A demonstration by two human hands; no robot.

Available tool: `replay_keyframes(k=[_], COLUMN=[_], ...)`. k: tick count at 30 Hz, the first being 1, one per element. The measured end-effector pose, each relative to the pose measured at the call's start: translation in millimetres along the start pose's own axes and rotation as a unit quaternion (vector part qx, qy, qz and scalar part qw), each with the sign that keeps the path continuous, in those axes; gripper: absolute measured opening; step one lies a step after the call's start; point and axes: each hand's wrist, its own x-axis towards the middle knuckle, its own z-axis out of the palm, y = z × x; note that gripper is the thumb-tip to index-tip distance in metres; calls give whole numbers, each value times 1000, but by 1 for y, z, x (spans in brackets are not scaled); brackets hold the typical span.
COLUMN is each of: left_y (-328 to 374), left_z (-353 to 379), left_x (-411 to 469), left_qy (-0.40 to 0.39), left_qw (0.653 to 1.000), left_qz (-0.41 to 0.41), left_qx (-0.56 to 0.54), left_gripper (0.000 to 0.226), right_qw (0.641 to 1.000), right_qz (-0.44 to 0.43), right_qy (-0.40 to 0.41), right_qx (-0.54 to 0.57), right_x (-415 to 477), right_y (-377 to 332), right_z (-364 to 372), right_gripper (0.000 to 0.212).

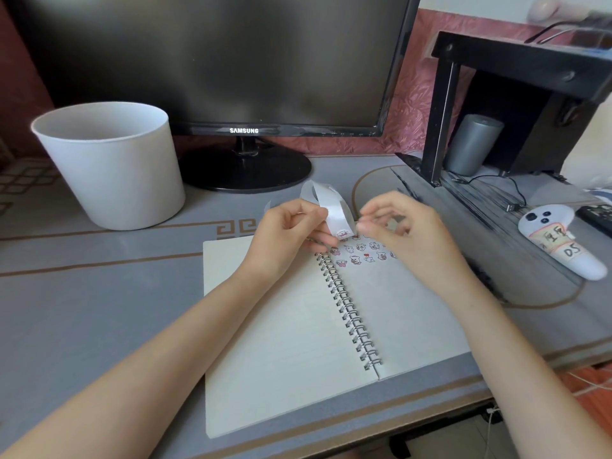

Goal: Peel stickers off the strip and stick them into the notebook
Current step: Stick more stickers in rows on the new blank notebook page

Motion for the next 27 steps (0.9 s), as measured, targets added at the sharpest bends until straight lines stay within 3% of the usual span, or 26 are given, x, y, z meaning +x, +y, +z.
replay_keyframes(k=[6, 15, 27], left_y=[0, 4, 0], left_z=[-1, 0, -1], left_x=[0, -1, -2], left_qy=[6, -22, -22], left_qw=[1000, 999, 1000], left_qz=[3, 2, 11], left_qx=[-21, -34, 1], left_gripper=[14, 20, 8], right_qw=[996, 996, 997], right_qz=[-40, -8, 3], right_qy=[14, 58, 55], right_qx=[-76, 71, 61], right_x=[0, 3, -3], right_y=[-6, -9, -13], right_z=[17, 22, 23], right_gripper=[17, 10, 9])
